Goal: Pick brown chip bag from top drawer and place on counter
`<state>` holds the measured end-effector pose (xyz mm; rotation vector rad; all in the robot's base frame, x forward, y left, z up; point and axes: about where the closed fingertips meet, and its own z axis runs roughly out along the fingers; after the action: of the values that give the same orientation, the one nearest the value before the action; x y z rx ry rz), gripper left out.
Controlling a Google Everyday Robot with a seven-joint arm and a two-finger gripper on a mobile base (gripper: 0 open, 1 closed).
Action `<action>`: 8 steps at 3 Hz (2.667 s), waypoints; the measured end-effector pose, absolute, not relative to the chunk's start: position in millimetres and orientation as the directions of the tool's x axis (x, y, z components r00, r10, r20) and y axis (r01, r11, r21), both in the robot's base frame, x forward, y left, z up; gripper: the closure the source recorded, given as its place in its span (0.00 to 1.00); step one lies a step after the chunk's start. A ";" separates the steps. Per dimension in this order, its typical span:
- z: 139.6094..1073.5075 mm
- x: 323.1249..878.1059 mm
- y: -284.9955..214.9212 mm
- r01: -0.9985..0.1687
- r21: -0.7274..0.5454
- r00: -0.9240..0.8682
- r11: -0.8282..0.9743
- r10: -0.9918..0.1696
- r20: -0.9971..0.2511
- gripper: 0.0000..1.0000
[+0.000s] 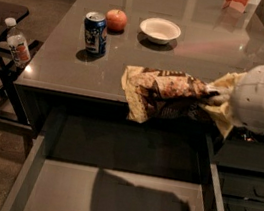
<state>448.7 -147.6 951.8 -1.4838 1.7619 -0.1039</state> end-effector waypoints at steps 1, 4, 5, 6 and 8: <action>962.7 504.8 -154.0 -0.756 -0.573 0.020 0.316 -0.865 -0.502 1.00; 948.9 620.2 -184.0 -0.693 -0.589 -0.070 0.415 -0.852 -0.518 1.00; 906.8 627.7 -170.8 -0.729 -0.545 -0.076 0.415 -0.839 -0.539 1.00; 867.9 625.6 -155.3 -0.773 -0.484 -0.082 0.410 -0.821 -0.564 1.00; 866.7 625.6 -154.7 -0.774 -0.482 -0.083 0.410 -0.821 -0.565 0.58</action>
Offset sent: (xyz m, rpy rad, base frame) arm 0.1848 -0.0332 0.0388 -0.0041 -0.1177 -0.1469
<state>625.6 -154.7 866.7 -1.3682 1.8552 -0.0722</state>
